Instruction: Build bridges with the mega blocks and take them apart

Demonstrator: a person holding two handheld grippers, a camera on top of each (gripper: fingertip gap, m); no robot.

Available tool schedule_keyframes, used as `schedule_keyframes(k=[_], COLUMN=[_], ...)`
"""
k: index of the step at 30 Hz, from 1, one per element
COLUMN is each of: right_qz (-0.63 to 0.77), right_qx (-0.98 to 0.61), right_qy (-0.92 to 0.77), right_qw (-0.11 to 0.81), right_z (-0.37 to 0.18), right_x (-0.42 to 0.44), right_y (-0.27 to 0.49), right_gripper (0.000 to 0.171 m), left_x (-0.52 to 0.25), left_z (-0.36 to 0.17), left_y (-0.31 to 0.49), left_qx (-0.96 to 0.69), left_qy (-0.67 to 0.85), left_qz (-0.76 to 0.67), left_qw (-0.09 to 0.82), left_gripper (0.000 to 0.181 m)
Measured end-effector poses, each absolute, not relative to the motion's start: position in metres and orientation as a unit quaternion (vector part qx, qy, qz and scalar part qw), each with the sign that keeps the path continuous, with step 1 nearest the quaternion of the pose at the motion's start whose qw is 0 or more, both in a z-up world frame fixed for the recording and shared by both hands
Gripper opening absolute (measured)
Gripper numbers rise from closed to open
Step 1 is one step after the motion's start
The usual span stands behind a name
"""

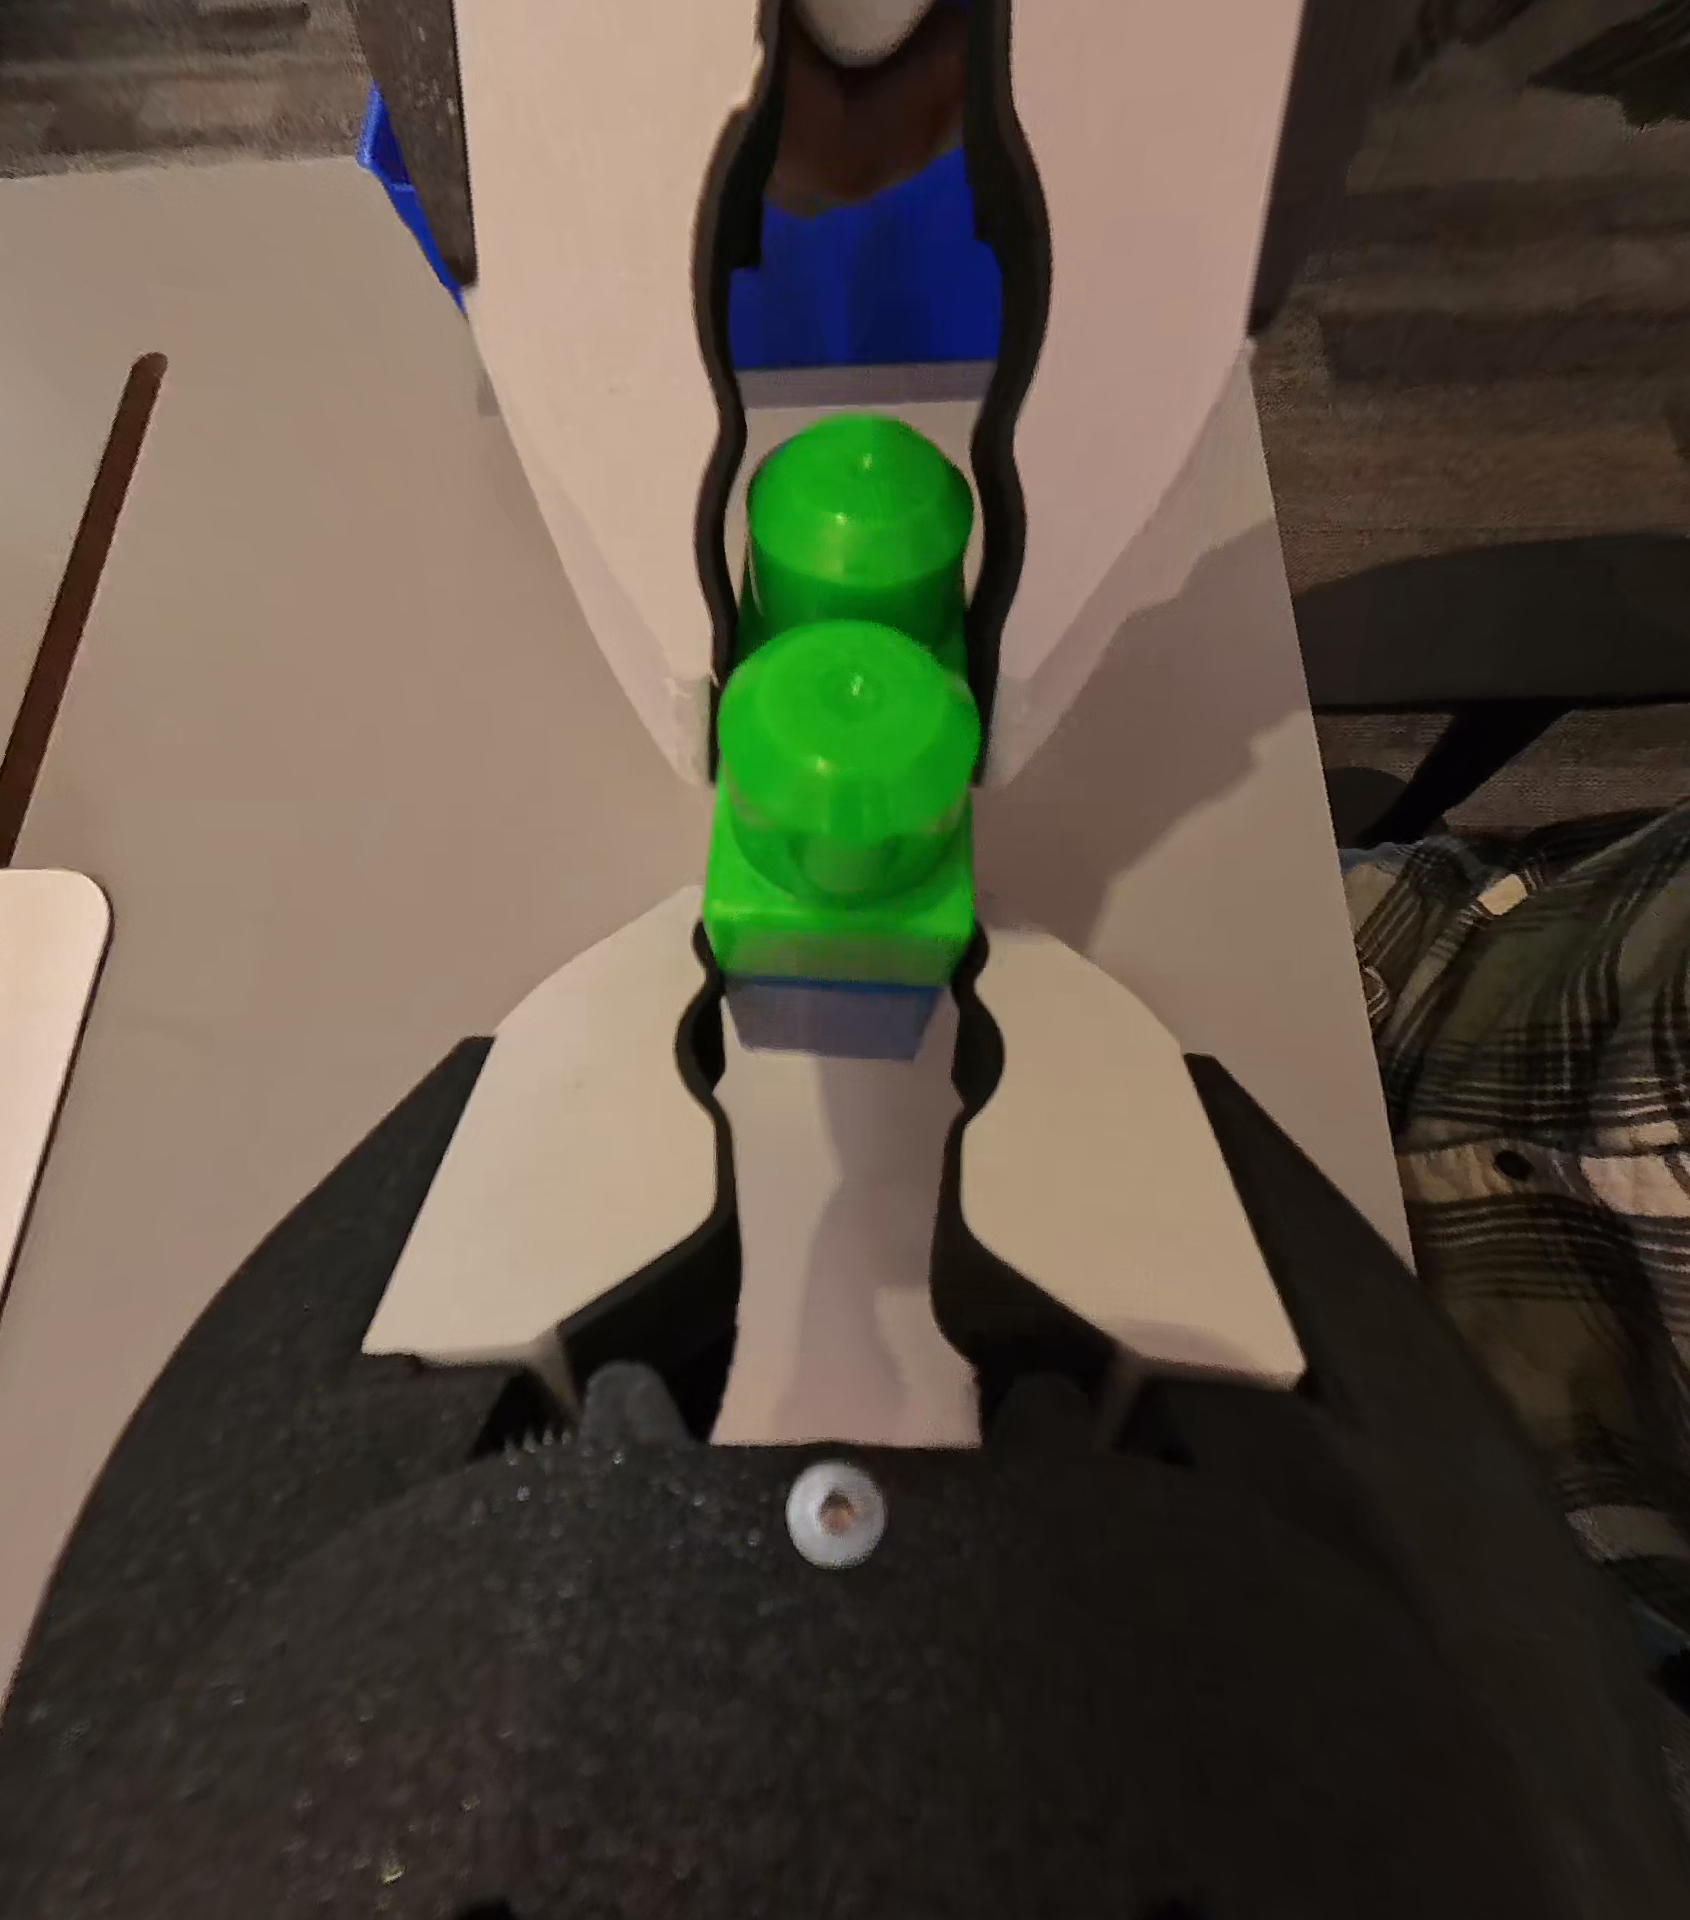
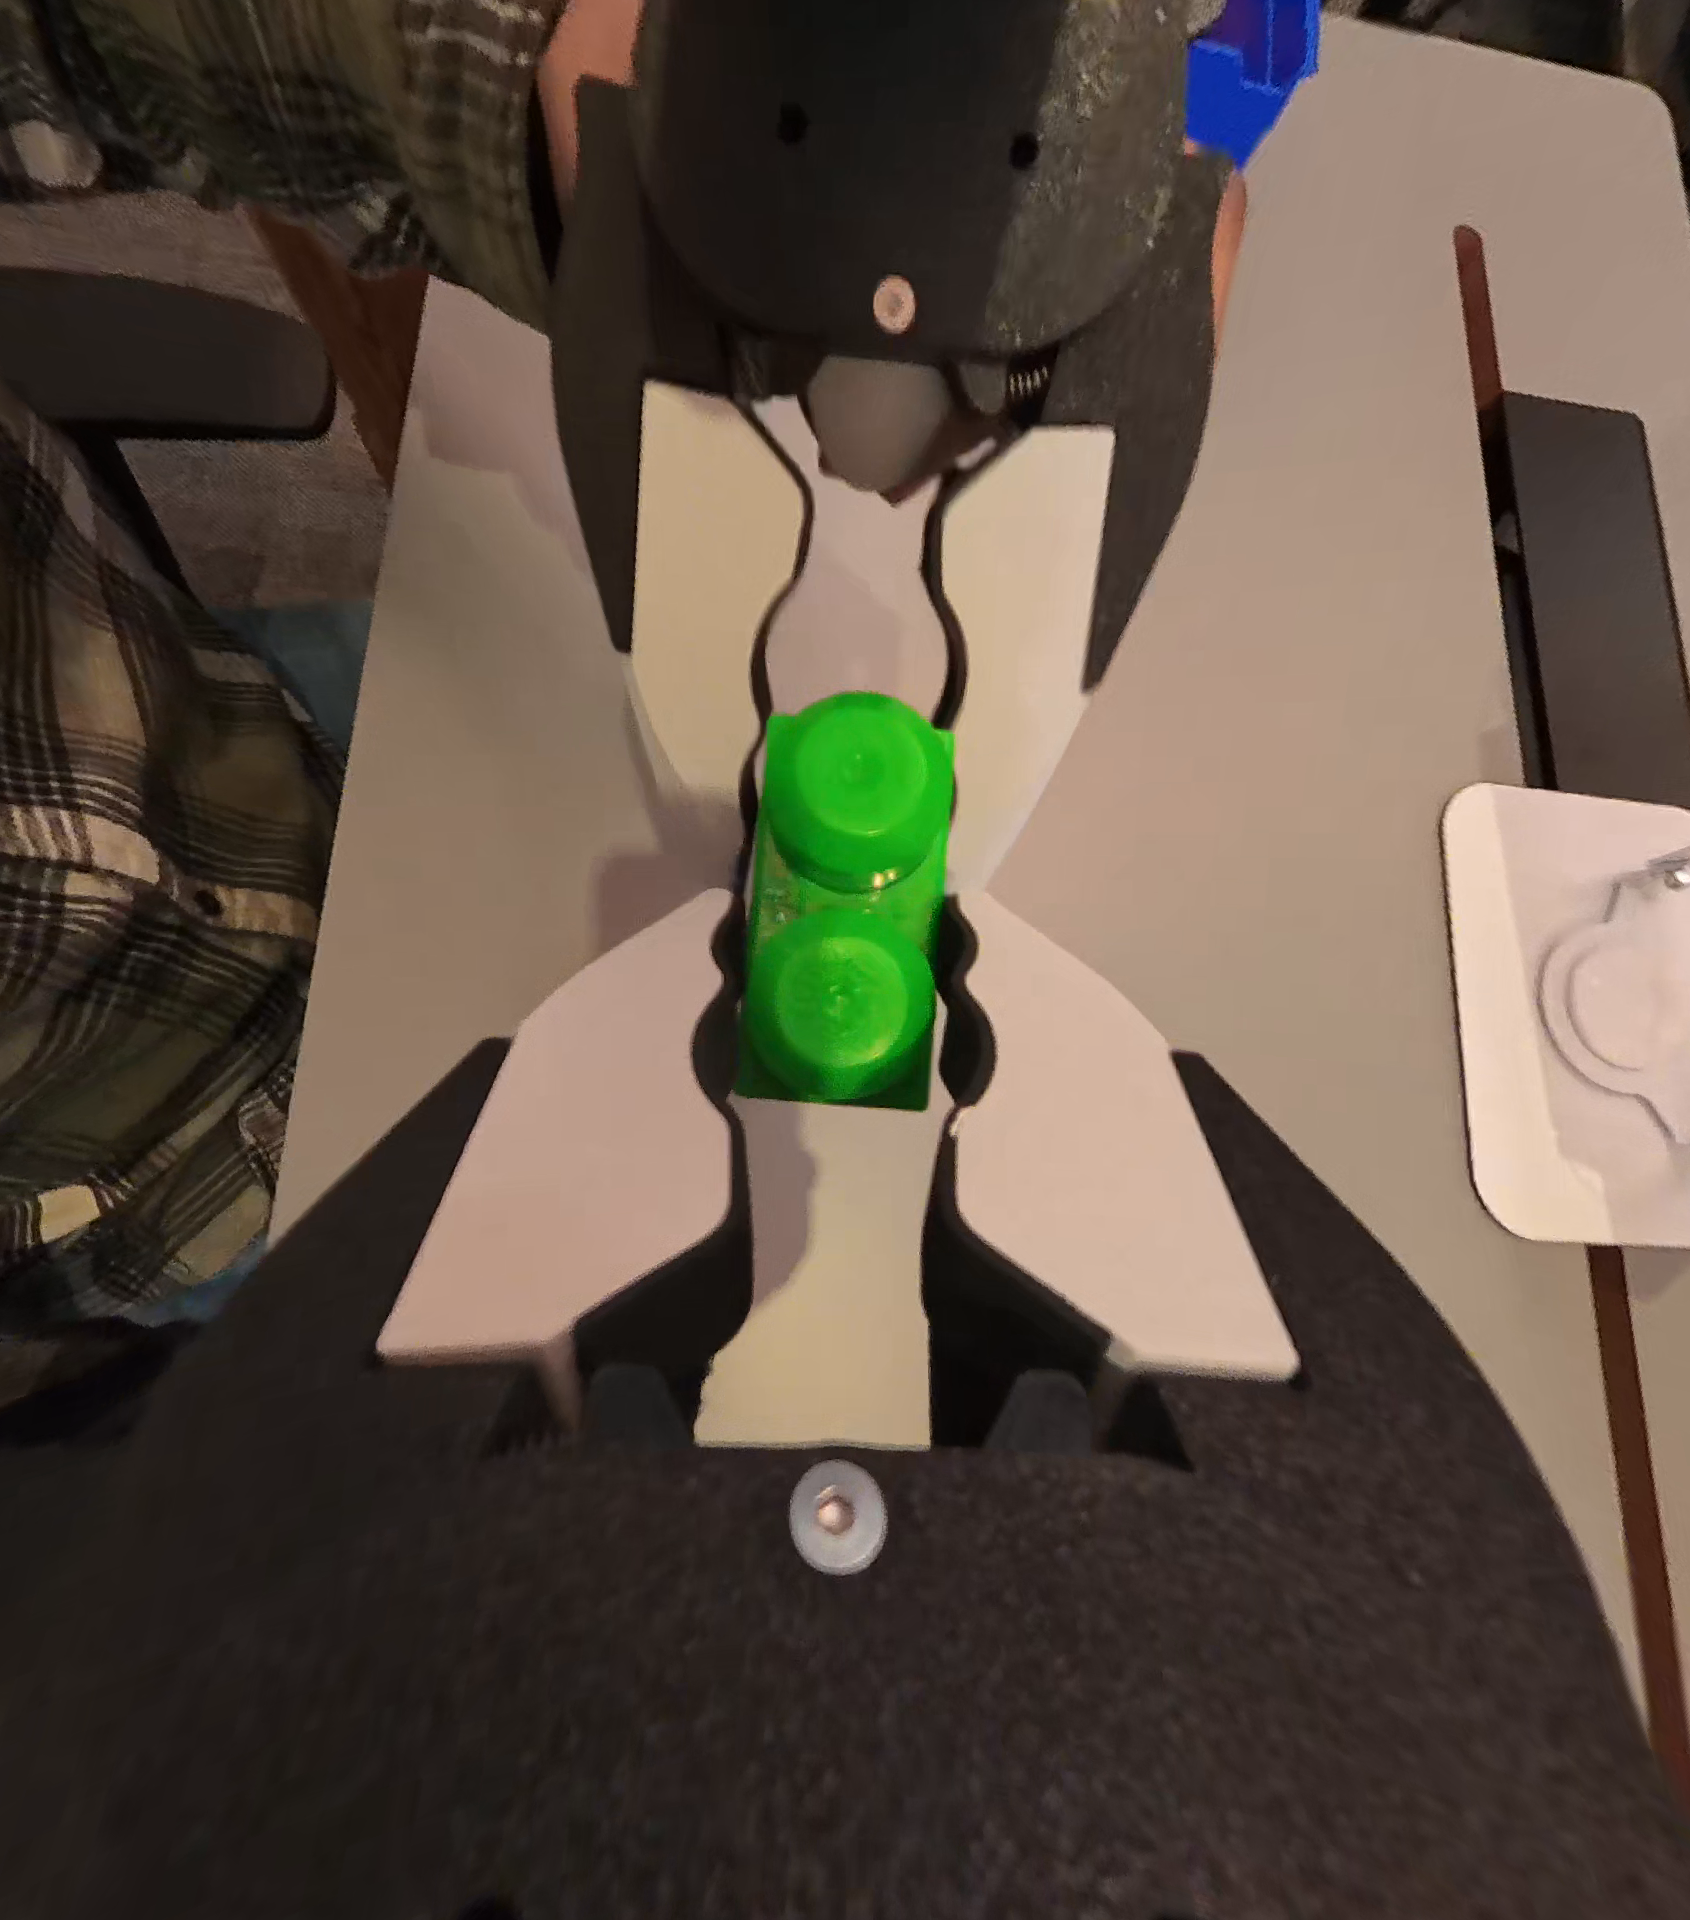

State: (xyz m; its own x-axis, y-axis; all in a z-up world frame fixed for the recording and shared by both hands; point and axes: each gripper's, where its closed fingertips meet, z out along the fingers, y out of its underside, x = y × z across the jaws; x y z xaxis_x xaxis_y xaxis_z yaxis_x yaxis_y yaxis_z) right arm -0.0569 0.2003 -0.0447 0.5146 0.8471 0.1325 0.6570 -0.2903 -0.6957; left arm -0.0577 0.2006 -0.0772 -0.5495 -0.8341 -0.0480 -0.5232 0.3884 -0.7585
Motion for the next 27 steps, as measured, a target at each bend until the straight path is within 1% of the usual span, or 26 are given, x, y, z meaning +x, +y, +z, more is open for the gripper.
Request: schedule_keyframes(k=[2, 6, 12, 17, 22, 27], right_qz=[0.127, 0.104, 0.032, -0.009, -0.048, -0.066], right_qx=[-0.797, -0.808, -0.843, -0.877, -0.896, -0.908], right_qy=[-0.472, -0.454, -0.397, -0.334, -0.296, -0.298], right_qw=[0.356, 0.361, 0.361, 0.345, 0.326, 0.286], right_z=[-0.042, -0.032, -0.009, -0.006, -0.019, -0.053], right_x=[-0.042, 0.004, 0.122, 0.22, 0.307, 0.368], right_y=[0.194, 0.174, 0.118, 0.058, 0.022, 0.019], right_gripper=[0.034, 0.034, 0.035, 0.035, 0.035, 0.035], left_x=[-0.055, -0.057, -0.081, -0.103, -0.116, -0.12], left_z=[-0.074, -0.068, -0.067, -0.068, -0.082, -0.09], left_y=[0.2, 0.202, 0.211, 0.209, 0.2, 0.182], left_qx=[-0.421, -0.43, -0.441, -0.47, -0.496, -0.504], left_qy=[0.8, 0.778, 0.74, 0.694, 0.684, 0.688], left_qz=[-0.365, -0.396, -0.442, -0.492, -0.482, -0.468], left_qw=[0.222, 0.229, 0.251, 0.237, 0.233, 0.232], left_gripper=[0.045, 0.045, 0.045, 0.043, 0.04, 0.038])
